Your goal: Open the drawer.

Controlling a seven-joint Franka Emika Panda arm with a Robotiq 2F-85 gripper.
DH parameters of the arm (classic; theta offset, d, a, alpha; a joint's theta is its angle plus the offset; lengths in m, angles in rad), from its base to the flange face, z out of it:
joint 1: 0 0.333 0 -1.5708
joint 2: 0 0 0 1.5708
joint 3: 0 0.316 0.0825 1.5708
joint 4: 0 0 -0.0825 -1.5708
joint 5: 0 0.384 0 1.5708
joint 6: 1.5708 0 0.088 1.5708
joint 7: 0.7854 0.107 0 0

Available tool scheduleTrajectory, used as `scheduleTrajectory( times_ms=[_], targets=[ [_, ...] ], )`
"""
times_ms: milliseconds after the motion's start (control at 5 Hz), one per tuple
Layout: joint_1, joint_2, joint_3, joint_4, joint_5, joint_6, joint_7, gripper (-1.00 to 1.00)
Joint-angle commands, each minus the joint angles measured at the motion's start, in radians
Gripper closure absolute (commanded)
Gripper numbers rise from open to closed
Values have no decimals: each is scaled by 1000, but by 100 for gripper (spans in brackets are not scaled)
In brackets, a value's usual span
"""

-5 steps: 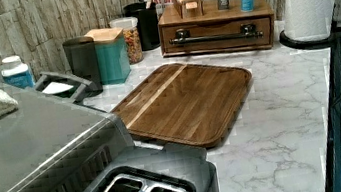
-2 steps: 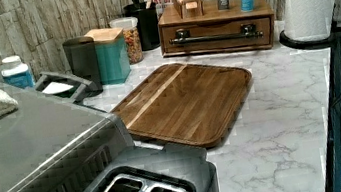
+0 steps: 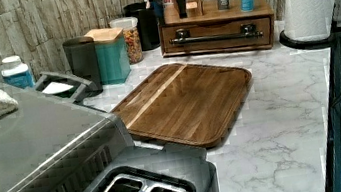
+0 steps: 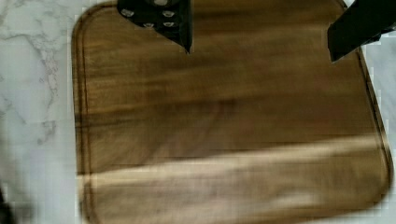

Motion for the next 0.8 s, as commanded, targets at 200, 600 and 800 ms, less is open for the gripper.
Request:
scheduleTrajectory(
  times_ms=[200, 600, 800],
  targets=[
    [-71, -104, -60, -153, -44, 205, -404, -100],
    [-2, -72, -194, -252, -98, 424, -592, -100],
    [-74, -32, -167, -274, -79, 506, -683, -100]
  ],
)
